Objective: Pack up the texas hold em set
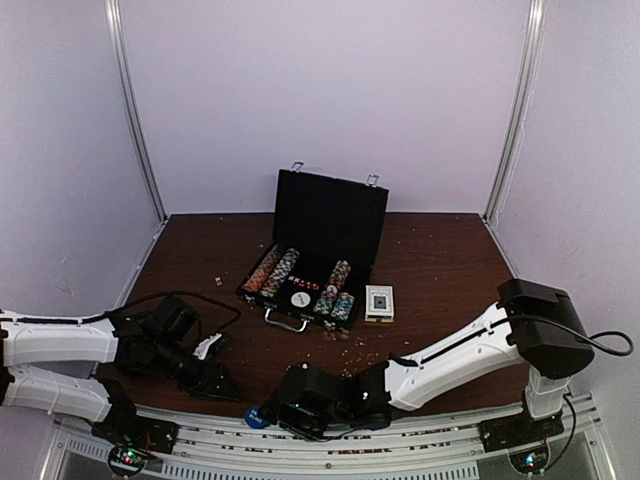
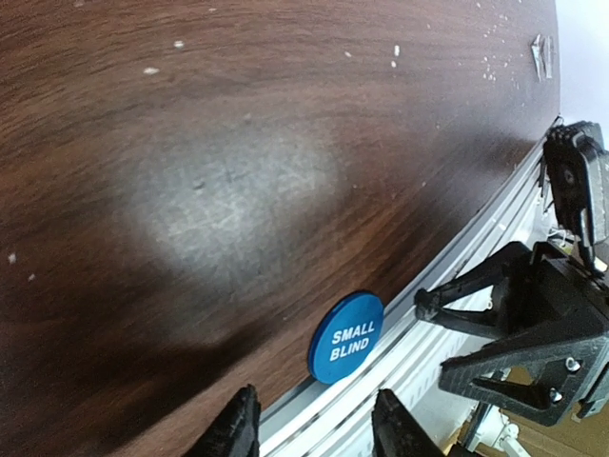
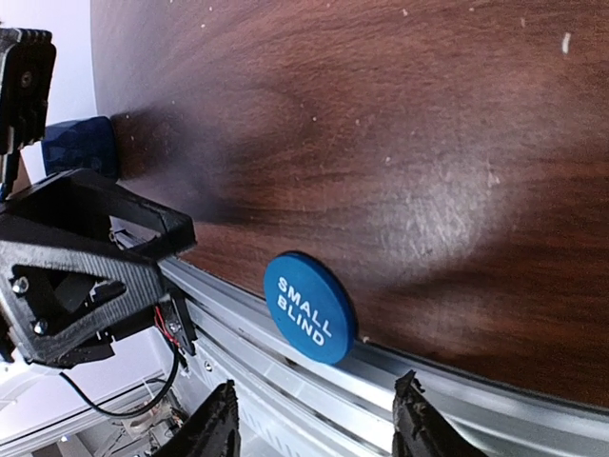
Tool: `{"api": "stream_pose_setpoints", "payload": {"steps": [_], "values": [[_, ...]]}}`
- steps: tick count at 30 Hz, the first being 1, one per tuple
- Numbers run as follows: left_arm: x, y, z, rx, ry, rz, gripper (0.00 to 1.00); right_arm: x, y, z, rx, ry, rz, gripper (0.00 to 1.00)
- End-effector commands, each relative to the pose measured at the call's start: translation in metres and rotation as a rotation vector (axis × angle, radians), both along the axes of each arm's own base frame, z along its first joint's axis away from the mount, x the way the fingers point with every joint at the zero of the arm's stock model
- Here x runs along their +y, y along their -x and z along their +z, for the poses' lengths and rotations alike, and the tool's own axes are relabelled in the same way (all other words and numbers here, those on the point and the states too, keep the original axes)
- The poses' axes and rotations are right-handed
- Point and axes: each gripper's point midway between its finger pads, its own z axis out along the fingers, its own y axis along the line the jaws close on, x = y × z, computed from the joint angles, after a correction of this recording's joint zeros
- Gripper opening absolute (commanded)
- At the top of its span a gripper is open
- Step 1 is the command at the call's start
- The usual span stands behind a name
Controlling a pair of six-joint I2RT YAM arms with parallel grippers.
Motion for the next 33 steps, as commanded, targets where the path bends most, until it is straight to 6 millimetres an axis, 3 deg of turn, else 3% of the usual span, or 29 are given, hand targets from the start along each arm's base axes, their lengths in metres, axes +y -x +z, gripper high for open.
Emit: {"api": "stream_pose_setpoints", "payload": {"steps": [1, 14, 33], "values": [[-0.013, -0.001, 0.003, -0.03, 0.048, -0.043, 0.42, 0.01, -0.001, -0.006, 0.008, 0.004, -0.048, 0.52], [-0.011, 0.023, -0.02, 0.038, 0.027, -0.101, 0.29, 0.007, 0.0, -0.03, 0.042, 0.046, -0.071, 0.43], [-0.015, 0.024, -0.03, 0.051, 0.018, -0.132, 0.23, 0.02, -0.005, -0.046, 0.079, -0.017, -0.093, 0.37]]}}
